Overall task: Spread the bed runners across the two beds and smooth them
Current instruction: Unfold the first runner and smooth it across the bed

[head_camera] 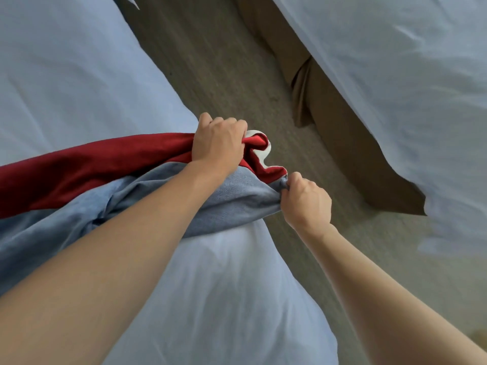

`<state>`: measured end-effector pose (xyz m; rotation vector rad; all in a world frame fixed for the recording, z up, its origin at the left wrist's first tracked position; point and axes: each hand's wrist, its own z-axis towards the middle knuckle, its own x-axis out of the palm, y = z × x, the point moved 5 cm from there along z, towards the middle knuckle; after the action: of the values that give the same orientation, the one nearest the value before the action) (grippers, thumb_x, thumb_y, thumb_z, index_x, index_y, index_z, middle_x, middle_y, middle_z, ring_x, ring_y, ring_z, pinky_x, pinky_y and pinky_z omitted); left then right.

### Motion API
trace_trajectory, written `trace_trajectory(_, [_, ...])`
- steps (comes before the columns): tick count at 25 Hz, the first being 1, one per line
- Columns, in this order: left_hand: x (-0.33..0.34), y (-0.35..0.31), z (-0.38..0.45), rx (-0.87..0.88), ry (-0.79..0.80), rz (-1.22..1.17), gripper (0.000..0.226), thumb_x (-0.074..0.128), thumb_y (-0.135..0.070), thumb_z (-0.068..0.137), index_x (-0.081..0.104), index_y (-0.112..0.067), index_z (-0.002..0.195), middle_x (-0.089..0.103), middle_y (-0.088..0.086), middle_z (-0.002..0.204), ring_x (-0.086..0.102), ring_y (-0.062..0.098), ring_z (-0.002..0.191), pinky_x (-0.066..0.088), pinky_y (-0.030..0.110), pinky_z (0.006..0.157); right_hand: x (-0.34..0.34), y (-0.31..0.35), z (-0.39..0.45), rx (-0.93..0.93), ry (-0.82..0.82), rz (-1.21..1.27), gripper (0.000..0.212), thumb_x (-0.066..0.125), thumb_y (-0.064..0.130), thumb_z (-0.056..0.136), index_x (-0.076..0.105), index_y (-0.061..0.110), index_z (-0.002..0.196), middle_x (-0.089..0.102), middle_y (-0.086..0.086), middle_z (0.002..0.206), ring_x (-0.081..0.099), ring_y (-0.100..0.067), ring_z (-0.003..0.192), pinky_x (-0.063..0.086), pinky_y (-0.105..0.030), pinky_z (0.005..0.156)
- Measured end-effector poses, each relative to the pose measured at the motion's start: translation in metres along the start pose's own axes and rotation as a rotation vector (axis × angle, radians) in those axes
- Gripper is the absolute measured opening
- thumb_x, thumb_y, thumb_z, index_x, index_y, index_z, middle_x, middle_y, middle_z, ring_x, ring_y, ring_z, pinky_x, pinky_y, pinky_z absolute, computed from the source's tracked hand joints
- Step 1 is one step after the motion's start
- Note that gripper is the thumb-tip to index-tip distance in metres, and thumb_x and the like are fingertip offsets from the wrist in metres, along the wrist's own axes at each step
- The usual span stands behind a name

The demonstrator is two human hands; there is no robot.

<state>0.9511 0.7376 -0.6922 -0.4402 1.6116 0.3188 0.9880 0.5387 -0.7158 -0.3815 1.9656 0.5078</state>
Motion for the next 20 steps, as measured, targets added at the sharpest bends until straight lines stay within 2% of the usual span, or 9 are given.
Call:
trace_trajectory(4, [0.025, -0.02, 0.011, 0.046, 0.083, 0.04, 0.012, 0.051, -0.019, 0.096, 0.061, -0.024, 0.091, 0.066, -0.002, 0.087, 0.058, 0.024, 0.081, 0.033, 0.038, 0.085, 0.02, -0.025, -0.001, 0.11, 0.06, 0.028, 0.008, 0.052, 0.016, 0.095, 0.043, 0.016, 0.094, 0.053, 0.0, 0.082, 0.047, -0.023, 0.067, 0.024, -0.03, 0.051])
trace_trajectory(6, [0.033, -0.027, 0.012, 0.082, 0.188, 0.071, 0.012, 0.051, -0.028, 0.097, 0.062, -0.025, 0.094, 0.068, -0.002, 0.093, 0.059, 0.023, 0.088, 0.032, 0.039, 0.089, 0.026, -0.035, -0.003, 0.142, 0.079, 0.055, 0.009, 0.05, 0.02, 0.096, 0.042, 0.016, 0.093, 0.054, -0.001, 0.085, 0.046, -0.023, 0.069, 0.026, -0.031, 0.053])
trace_trajectory(7, [0.033, -0.027, 0.012, 0.095, 0.235, 0.102, 0.02, 0.048, -0.038, 0.098, 0.064, -0.026, 0.095, 0.068, -0.001, 0.095, 0.059, 0.024, 0.091, 0.032, 0.04, 0.089, 0.027, -0.035, -0.004, 0.133, 0.067, 0.077, 0.011, 0.049, 0.023, 0.097, 0.041, 0.017, 0.092, 0.054, -0.001, 0.087, 0.046, -0.023, 0.071, 0.028, -0.031, 0.055])
trace_trajectory(9, [0.023, -0.018, 0.014, 0.102, 0.279, 0.18, 0.044, 0.034, -0.048, 0.1, 0.07, -0.023, 0.095, 0.068, 0.004, 0.096, 0.058, 0.026, 0.093, 0.033, 0.042, 0.087, 0.022, -0.026, -0.005, 0.072, -0.02, 0.105, 0.011, 0.05, 0.026, 0.095, 0.045, 0.017, 0.092, 0.055, -0.003, 0.094, 0.049, -0.024, 0.078, 0.031, -0.032, 0.063])
trace_trajectory(11, [0.007, 0.003, 0.019, 0.078, 0.221, 0.263, 0.052, 0.028, -0.043, 0.101, 0.073, -0.018, 0.099, 0.069, 0.008, 0.099, 0.058, 0.03, 0.096, 0.035, 0.042, 0.087, 0.008, -0.006, -0.005, -0.024, -0.138, 0.134, 0.016, 0.055, 0.027, 0.089, 0.057, 0.014, 0.097, 0.059, -0.005, 0.097, 0.055, -0.029, 0.085, 0.037, -0.036, 0.066])
trace_trajectory(13, [-0.004, 0.034, 0.023, 0.025, 0.262, 0.358, 0.044, 0.036, -0.041, 0.098, 0.073, -0.018, 0.104, 0.069, 0.008, 0.103, 0.057, 0.029, 0.101, 0.035, 0.043, 0.09, -0.002, 0.025, -0.01, -0.183, -0.19, 0.206, 0.02, 0.058, 0.032, 0.084, 0.064, 0.016, 0.095, 0.062, -0.004, 0.092, 0.058, -0.03, 0.083, 0.043, -0.039, 0.068])
trace_trajectory(15, [-0.006, 0.056, 0.023, -0.036, 0.448, 0.417, 0.04, 0.043, -0.048, 0.093, 0.072, -0.02, 0.1, 0.069, 0.005, 0.102, 0.056, 0.027, 0.104, 0.032, 0.043, 0.094, 0.001, 0.061, -0.024, -0.349, -0.132, 0.25, 0.021, 0.057, 0.037, 0.082, 0.065, 0.019, 0.089, 0.062, 0.0, 0.085, 0.057, -0.027, 0.08, 0.045, -0.04, 0.071])
trace_trajectory(17, [-0.005, 0.056, 0.021, -0.004, 0.567, 0.422, 0.034, 0.046, -0.047, 0.09, 0.068, -0.021, 0.093, 0.068, 0.004, 0.1, 0.057, 0.025, 0.103, 0.028, 0.043, 0.096, 0.013, 0.087, -0.039, -0.444, -0.079, 0.27, 0.017, 0.06, 0.035, 0.081, 0.064, 0.019, 0.083, 0.06, 0.0, 0.079, 0.055, -0.025, 0.077, 0.045, -0.041, 0.074])
trace_trajectory(20, [-0.002, 0.045, 0.026, 0.074, 0.51, 0.363, 0.02, 0.051, -0.03, 0.09, 0.068, -0.02, 0.095, 0.07, 0.004, 0.097, 0.06, 0.027, 0.1, 0.028, 0.042, 0.097, 0.021, 0.09, -0.04, -0.457, -0.178, 0.264, 0.011, 0.061, 0.024, 0.085, 0.06, 0.019, 0.076, 0.057, 0.0, 0.072, 0.054, -0.026, 0.071, 0.045, -0.039, 0.074])
